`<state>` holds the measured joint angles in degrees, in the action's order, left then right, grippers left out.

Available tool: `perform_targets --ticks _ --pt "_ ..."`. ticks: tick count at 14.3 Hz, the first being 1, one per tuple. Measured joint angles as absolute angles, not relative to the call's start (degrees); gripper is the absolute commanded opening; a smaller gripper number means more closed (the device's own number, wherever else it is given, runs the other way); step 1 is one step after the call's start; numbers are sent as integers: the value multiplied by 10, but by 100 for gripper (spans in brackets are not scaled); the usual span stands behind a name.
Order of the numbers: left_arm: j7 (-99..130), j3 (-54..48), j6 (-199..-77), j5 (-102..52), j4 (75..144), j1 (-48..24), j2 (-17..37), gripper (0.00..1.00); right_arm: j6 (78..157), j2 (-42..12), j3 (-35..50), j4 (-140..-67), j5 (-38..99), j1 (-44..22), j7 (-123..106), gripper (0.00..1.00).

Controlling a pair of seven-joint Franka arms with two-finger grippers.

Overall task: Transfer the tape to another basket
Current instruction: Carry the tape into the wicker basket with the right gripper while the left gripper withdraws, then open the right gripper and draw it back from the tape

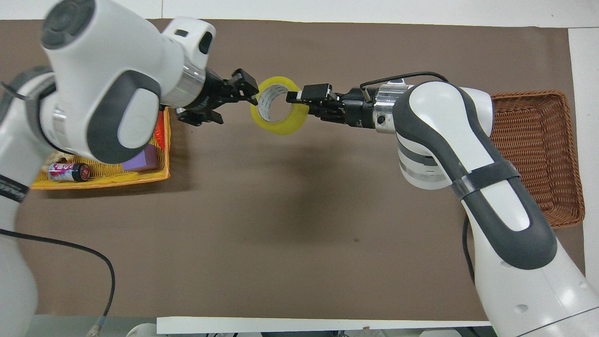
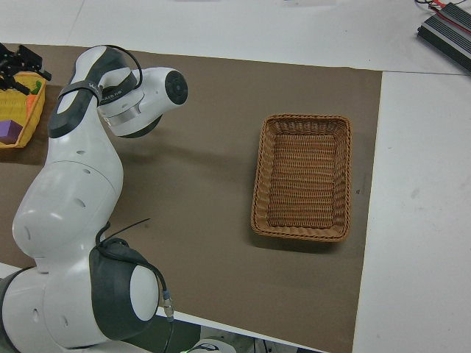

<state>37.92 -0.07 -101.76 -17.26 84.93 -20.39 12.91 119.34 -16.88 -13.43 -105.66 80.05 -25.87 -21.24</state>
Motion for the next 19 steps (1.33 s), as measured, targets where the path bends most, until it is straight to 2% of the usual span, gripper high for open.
perform_targets --ticks 5,8,10,12,14,18,19 --pt "258 40 -930 -102 847 -98 104 100 920 -167 -142 -1003 599 14 -247 0" --pt "124 44 -919 -99 855 7 104 100 825 -176 -143 -975 481 167 -360 0" --pt "83 45 -921 -99 861 70 104 100 787 -216 -143 -945 439 237 -453 0" --pt "73 45 -920 -99 863 101 103 100 784 -261 -142 -925 417 264 -515 0" --pt "73 44 -920 -99 865 104 100 100 788 -285 -141 -915 404 264 -544 0" --pt "72 28 -915 -64 861 92 78 100 792 -293 -139 -917 400 260 -563 0" --pt "72 22 -902 -39 856 79 72 100 796 -296 -139 -919 400 260 -572 4"
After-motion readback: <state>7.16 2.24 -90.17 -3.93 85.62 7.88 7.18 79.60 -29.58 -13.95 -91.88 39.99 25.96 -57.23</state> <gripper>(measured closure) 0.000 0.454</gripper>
